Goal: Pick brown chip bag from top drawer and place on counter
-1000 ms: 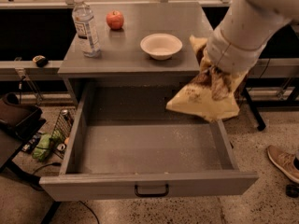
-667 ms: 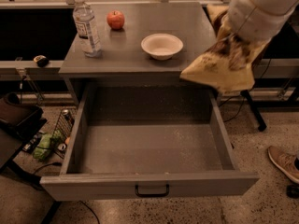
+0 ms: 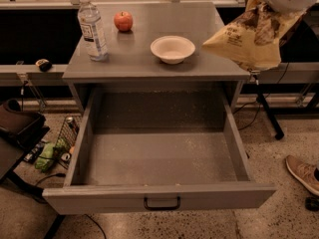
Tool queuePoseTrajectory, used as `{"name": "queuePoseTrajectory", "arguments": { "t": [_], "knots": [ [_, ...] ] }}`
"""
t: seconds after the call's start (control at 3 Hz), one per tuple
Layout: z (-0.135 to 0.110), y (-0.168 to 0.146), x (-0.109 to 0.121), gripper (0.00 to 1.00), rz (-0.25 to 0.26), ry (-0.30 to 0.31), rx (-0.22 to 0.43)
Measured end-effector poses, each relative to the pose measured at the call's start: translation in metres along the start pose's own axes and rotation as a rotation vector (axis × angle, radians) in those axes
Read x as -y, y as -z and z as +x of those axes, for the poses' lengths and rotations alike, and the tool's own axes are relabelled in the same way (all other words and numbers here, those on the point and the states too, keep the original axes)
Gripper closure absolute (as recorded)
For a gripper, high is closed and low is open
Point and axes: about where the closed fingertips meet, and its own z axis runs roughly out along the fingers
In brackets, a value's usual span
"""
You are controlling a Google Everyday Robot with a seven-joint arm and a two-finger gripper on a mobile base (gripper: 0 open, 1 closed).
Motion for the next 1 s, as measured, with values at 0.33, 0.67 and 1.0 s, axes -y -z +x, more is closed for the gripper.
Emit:
{"name": "queuePoseTrajectory", "arguments": {
  "t": [0.33, 0.67, 1.0],
  "knots": [
    [0.024, -0.009, 0.016, 1.0, 0.037, 0.012, -0.025],
    [0.074, -0.031, 0.051, 1.0, 0.112, -0.017, -0.092],
    [0.109, -0.077, 0.091, 1.0, 0.196, -0.051, -0.099]
  ]
}}
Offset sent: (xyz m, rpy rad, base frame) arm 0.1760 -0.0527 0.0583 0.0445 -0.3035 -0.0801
